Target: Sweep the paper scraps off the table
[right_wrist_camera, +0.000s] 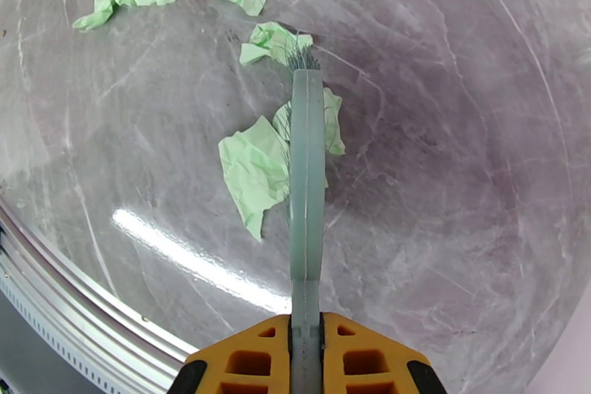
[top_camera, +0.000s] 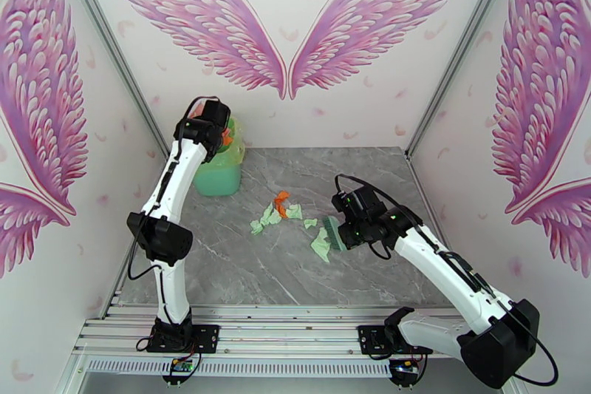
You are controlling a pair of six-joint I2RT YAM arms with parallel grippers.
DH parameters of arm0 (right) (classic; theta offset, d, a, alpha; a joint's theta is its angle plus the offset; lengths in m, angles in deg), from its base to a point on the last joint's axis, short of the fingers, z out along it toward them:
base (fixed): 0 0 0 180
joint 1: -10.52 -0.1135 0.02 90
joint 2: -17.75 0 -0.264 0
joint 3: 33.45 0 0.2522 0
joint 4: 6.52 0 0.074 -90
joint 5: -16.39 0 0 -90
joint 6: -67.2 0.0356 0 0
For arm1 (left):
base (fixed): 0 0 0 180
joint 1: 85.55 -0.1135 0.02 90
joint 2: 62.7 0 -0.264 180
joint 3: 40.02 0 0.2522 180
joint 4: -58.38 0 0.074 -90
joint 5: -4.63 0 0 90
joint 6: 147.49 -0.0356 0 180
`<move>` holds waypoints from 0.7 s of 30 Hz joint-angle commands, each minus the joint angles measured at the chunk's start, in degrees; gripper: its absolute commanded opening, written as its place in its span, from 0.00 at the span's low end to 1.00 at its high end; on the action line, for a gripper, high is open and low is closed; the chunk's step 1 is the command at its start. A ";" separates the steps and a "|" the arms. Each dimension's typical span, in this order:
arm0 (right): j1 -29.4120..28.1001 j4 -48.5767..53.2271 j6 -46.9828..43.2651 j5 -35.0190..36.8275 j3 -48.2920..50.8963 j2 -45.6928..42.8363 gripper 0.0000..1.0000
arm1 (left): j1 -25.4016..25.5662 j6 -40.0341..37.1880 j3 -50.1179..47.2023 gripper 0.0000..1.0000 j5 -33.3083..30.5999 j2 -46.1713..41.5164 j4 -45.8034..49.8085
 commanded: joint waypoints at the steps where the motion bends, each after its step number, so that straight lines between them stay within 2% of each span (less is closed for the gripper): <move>1: -0.06 -0.86 -1.01 -1.51 0.96 -2.09 0.00 | -0.24 -8.80 -1.21 0.00 -6.89 -0.63 -4.72; 7: -0.14 -1.51 -1.01 -3.66 2.19 -3.58 0.00 | -0.37 -16.95 -7.90 0.00 -9.50 -3.57 -9.83; 13: -0.20 -2.19 -1.07 -5.39 2.57 -4.96 0.00 | -2.09 -19.25 -13.94 0.00 -11.09 -6.14 -13.05; 21: -0.24 -2.83 -1.16 -6.83 3.00 -5.39 0.00 | -2.66 -24.47 -15.38 0.00 -14.59 -8.83 -19.09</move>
